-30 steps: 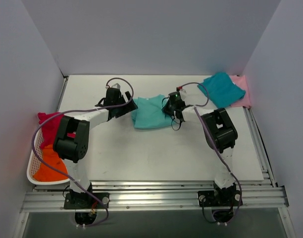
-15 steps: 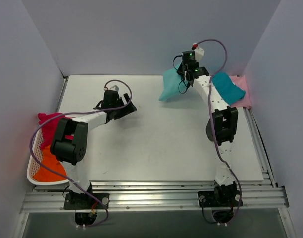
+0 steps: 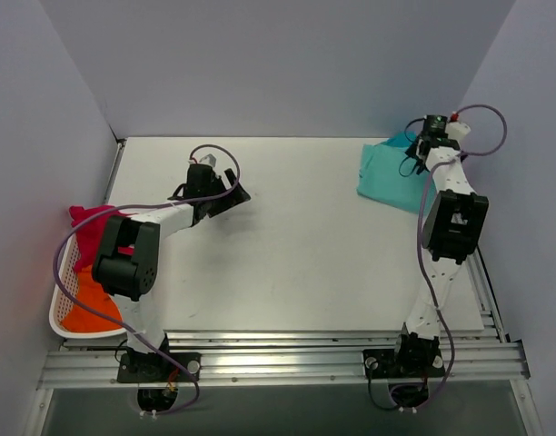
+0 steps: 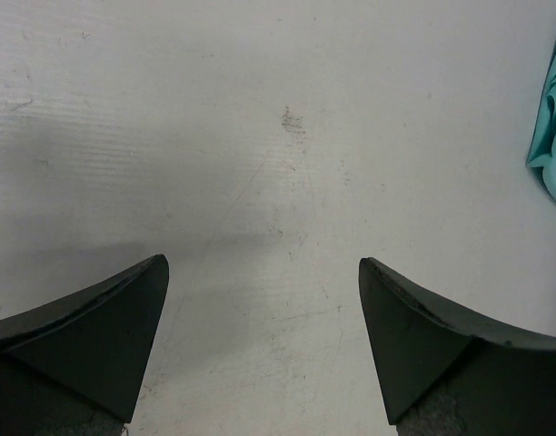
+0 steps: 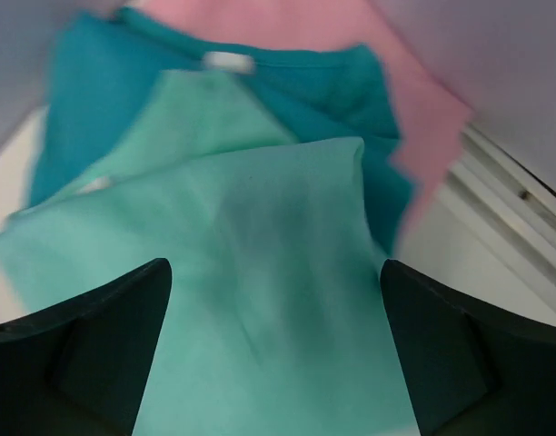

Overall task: Fold and stack the t-shirts
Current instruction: Put the neatly folded tshirt into the corner of the board with the right arm

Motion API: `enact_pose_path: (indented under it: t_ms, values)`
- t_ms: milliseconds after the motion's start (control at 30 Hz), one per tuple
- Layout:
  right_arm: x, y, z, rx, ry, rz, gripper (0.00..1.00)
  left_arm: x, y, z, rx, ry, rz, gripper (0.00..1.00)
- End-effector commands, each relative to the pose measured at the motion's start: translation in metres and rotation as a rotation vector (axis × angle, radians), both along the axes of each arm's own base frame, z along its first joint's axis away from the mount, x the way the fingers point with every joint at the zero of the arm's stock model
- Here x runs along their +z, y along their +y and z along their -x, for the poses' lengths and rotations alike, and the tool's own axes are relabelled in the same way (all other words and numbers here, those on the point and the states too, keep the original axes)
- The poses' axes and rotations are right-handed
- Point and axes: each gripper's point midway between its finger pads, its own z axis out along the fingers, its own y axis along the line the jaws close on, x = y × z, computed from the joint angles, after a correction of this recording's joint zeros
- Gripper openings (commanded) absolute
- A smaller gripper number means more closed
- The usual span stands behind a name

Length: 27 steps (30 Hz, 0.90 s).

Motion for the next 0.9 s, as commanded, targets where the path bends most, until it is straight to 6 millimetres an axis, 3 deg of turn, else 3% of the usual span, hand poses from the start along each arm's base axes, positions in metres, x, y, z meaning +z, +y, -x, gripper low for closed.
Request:
enact_pose_path:
  t_ms: [0, 100, 233, 267, 300, 333, 367, 400, 433, 467, 500, 533, 567, 600, 633, 700, 767, 867]
  values:
    - [0.036, -0.054, 0.040, -0.150, -0.044, 0.021, 1.00, 0.023, -0.004, -0.007, -0.021, -0.078, 0.037, 0.95]
    - [0.041, -0.072, 0.058, -0.211, -0.048, 0.023, 1.00, 0.025, -0.006, -0.005, -0.024, -0.087, 0.046, 0.95]
    - [0.049, -0.058, 0.071, -0.214, -0.067, -0.014, 1.00, 0.030, -0.009, -0.006, -0.030, -0.099, 0.060, 0.95]
    - [0.067, -0.045, 0.073, -0.195, -0.115, -0.029, 1.00, 0.032, -0.009, -0.006, -0.034, -0.106, 0.059, 0.95]
    - [0.057, -0.033, 0.078, -0.178, -0.106, -0.040, 1.00, 0.039, -0.010, -0.006, -0.035, -0.126, 0.063, 0.95]
    - [0.062, -0.021, 0.082, -0.162, -0.122, -0.041, 1.00, 0.042, -0.008, -0.005, -0.028, -0.134, 0.058, 0.95]
    - [0.082, -0.008, 0.089, -0.147, -0.167, -0.035, 1.00, 0.046, -0.006, -0.005, -0.027, -0.149, 0.052, 0.95]
    - [0.073, 0.017, 0.097, -0.120, -0.147, -0.025, 1.00, 0.052, -0.006, -0.005, -0.023, -0.167, 0.050, 0.95]
    - [0.077, 0.032, 0.102, -0.095, -0.158, -0.022, 1.00, 0.065, -0.005, -0.003, -0.020, -0.198, 0.054, 0.95]
    - [0.097, 0.047, 0.111, -0.075, -0.208, -0.022, 1.00, 0.066, -0.001, -0.001, -0.008, -0.207, 0.039, 0.95]
    - [0.099, 0.078, 0.116, -0.022, -0.214, -0.022, 1.00, 0.071, 0.000, 0.001, -0.004, -0.222, 0.033, 0.95]
    - [0.087, 0.089, 0.128, -0.005, -0.193, -0.011, 1.00, 0.084, -0.003, 0.006, -0.008, -0.247, 0.034, 0.95]
    - [0.103, 0.101, 0.140, 0.033, -0.229, 0.002, 1.00, 0.087, 0.000, 0.008, 0.003, -0.258, 0.013, 0.95]
    - [0.105, 0.125, 0.146, 0.085, -0.243, 0.005, 1.00, 0.096, 0.001, 0.012, 0.008, -0.269, 0.003, 0.95]
    - [0.095, 0.130, 0.159, 0.093, -0.221, 0.015, 1.00, 0.101, -0.003, 0.017, 0.003, -0.278, -0.009, 0.95]
    - [0.102, 0.149, 0.177, 0.138, -0.238, 0.012, 1.00, 0.112, 0.002, 0.023, 0.024, -0.303, -0.048, 0.94]
    - [0.096, 0.154, 0.192, 0.156, -0.222, 0.014, 1.00, 0.120, 0.003, 0.027, 0.002, -0.326, -0.082, 0.94]
    - [0.086, 0.154, 0.200, 0.160, -0.188, 0.035, 1.00, 0.130, 0.019, 0.026, 0.042, -0.336, -0.167, 0.94]
